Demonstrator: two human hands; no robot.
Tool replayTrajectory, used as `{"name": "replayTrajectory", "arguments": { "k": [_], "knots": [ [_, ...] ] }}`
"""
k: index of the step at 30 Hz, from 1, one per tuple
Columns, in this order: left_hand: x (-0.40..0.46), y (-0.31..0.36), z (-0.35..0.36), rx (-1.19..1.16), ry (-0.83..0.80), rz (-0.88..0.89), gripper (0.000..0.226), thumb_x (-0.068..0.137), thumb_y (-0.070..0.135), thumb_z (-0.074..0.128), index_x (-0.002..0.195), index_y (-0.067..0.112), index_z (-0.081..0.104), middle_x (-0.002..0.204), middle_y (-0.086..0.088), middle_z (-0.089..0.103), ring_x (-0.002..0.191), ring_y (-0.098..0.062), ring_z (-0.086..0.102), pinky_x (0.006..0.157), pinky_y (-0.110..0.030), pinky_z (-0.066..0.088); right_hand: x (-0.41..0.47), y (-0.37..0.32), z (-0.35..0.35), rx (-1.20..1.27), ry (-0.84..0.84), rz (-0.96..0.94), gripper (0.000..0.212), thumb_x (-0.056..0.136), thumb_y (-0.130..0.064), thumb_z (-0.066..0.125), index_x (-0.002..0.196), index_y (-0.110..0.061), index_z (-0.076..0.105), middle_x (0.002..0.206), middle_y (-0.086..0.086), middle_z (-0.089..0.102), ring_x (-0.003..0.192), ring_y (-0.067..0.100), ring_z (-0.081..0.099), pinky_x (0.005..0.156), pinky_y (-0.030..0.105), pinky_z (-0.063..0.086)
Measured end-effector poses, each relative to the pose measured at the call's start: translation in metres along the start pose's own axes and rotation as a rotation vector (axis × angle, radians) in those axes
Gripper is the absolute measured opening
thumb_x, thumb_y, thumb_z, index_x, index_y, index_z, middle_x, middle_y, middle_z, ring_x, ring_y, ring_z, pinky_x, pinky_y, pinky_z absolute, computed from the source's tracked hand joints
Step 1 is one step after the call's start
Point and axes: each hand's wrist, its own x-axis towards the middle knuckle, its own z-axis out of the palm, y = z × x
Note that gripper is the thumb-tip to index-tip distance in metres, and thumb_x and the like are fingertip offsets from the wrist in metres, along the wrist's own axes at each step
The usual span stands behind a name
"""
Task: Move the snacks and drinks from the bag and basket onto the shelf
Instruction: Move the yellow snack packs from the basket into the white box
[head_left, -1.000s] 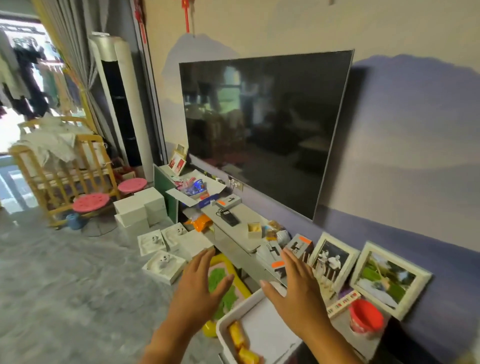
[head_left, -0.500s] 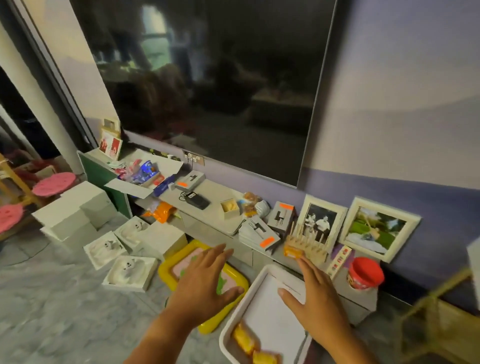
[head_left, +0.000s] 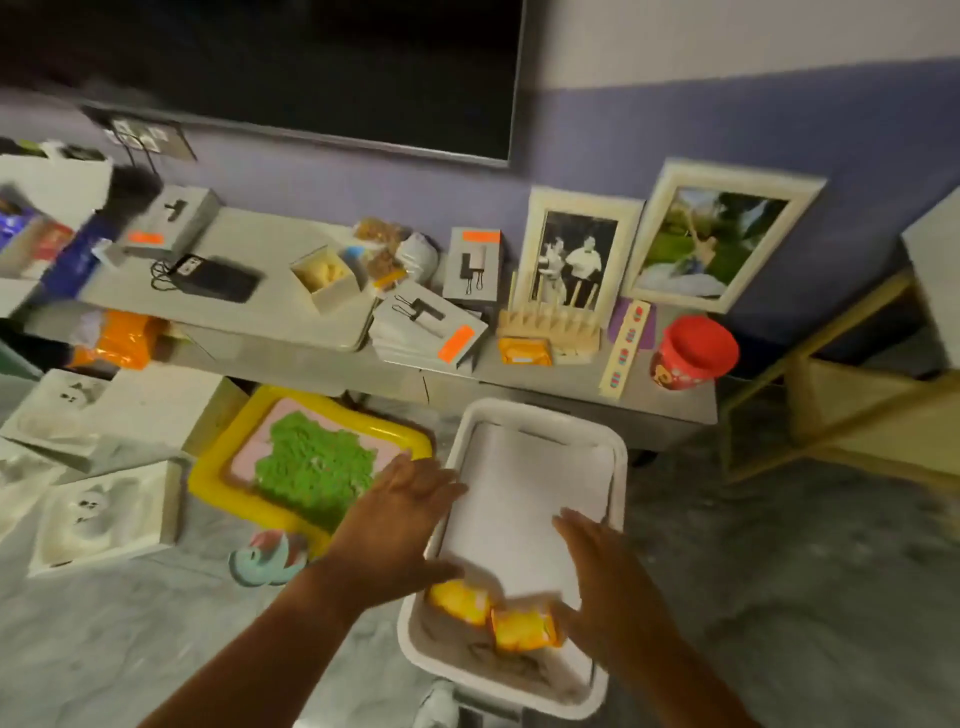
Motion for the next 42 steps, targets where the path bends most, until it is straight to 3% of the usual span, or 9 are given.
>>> {"name": "replayTrajectory", "arguments": {
  "k": [5, 7, 10, 14, 17, 23, 28, 32, 42],
  "knots": [
    [0.003, 0.008, 0.112, 0.120, -0.198, 0.141, 0.086, 0.048, 0.060, 0.081, 0.119, 0.017, 0.060, 0.114, -0.005, 0.062, 0.119, -0.027, 0.053, 0.115, -0.048, 0.022, 0.011, 0.020, 0.112, -0.195, -0.171, 0.038, 0.100, 0.029, -0.043, 0.089, 0.124, -0.028, 0.061, 0.138, 0.004, 0.057, 0.120, 0.032, 0.059, 0.094, 0.051, 0.051],
    [0.000, 0.015, 0.142, 0.197, -0.269, 0.112, 0.068, 0.052, 0.043, 0.082, 0.110, 0.013, 0.064, 0.104, -0.008, 0.064, 0.115, -0.030, 0.055, 0.117, -0.047, 0.018, 0.013, 0.022, 0.137, -0.260, -0.171, 0.057, 0.087, 0.032, -0.032, 0.087, 0.116, -0.033, 0.063, 0.134, 0.003, 0.057, 0.123, 0.033, 0.054, 0.102, 0.059, 0.041],
    [0.000, 0.018, 0.171, 0.277, -0.226, 0.119, 0.026, 0.062, 0.012, 0.057, 0.085, 0.012, 0.069, 0.082, -0.010, 0.067, 0.099, -0.034, 0.064, 0.116, -0.048, 0.021, 0.017, 0.019, 0.147, -0.314, -0.099, 0.082, 0.069, 0.039, -0.017, 0.084, 0.105, -0.026, 0.067, 0.121, 0.005, 0.060, 0.113, 0.034, 0.056, 0.098, 0.056, 0.040],
    [0.006, 0.018, 0.175, 0.270, -0.163, 0.150, 0.028, 0.054, 0.003, 0.051, 0.075, 0.014, 0.065, 0.069, -0.007, 0.060, 0.073, -0.029, 0.062, 0.104, -0.049, 0.047, 0.023, 0.014, 0.147, -0.297, -0.085, 0.129, 0.044, 0.053, -0.017, 0.084, 0.094, -0.023, 0.069, 0.103, 0.004, 0.064, 0.094, 0.032, 0.061, 0.084, 0.048, 0.051],
    [0.014, 0.018, 0.144, 0.153, -0.177, 0.095, 0.032, 0.053, 0.011, 0.064, 0.084, 0.015, 0.059, 0.083, -0.009, 0.057, 0.080, -0.032, 0.058, 0.088, -0.043, 0.051, 0.021, 0.016, 0.134, -0.118, -0.011, 0.154, 0.048, 0.068, -0.022, 0.080, 0.111, -0.028, 0.061, 0.111, -0.004, 0.059, 0.091, 0.022, 0.062, 0.072, 0.036, 0.057],
    [0.044, 0.028, -0.016, -0.245, -0.029, 0.054, 0.050, 0.068, 0.033, 0.067, 0.116, 0.034, 0.053, 0.114, 0.010, 0.046, 0.085, -0.010, 0.057, 0.059, -0.029, 0.052, -0.013, 0.014, -0.012, 0.319, 0.284, 0.145, 0.060, 0.073, -0.047, 0.079, 0.124, -0.043, 0.047, 0.114, -0.024, 0.045, 0.096, 0.004, 0.056, 0.074, 0.006, 0.042],
    [0.081, 0.088, -0.171, -0.514, 0.129, 0.266, 0.054, 0.077, 0.032, 0.075, 0.124, 0.043, 0.049, 0.120, 0.023, 0.048, 0.104, -0.002, 0.056, 0.080, -0.024, 0.051, -0.084, 0.014, -0.169, 0.473, 0.604, 0.186, 0.060, 0.062, -0.048, 0.084, 0.115, -0.043, 0.056, 0.108, -0.022, 0.060, 0.097, -0.002, 0.060, 0.075, 0.010, 0.046],
    [0.115, 0.163, -0.255, -0.537, 0.172, 0.376, 0.056, 0.075, 0.035, 0.079, 0.122, 0.045, 0.051, 0.117, 0.024, 0.050, 0.107, -0.001, 0.055, 0.084, -0.023, 0.050, -0.148, 0.027, -0.268, 0.470, 0.804, 0.196, 0.059, 0.052, -0.041, 0.086, 0.107, -0.040, 0.063, 0.105, -0.018, 0.061, 0.092, 0.000, 0.062, 0.072, 0.008, 0.045],
    [0.198, 0.381, -0.306, -0.486, 0.117, 0.509, 0.052, 0.075, 0.037, 0.078, 0.121, 0.047, 0.057, 0.118, 0.026, 0.054, 0.109, 0.006, 0.054, 0.096, -0.016, 0.042, -0.290, 0.169, -0.383, 0.451, 0.911, 0.270, 0.054, 0.057, -0.053, 0.082, 0.104, -0.052, 0.055, 0.110, -0.025, 0.053, 0.108, -0.012, 0.046, 0.081, 0.011, 0.041]
  ]
}}
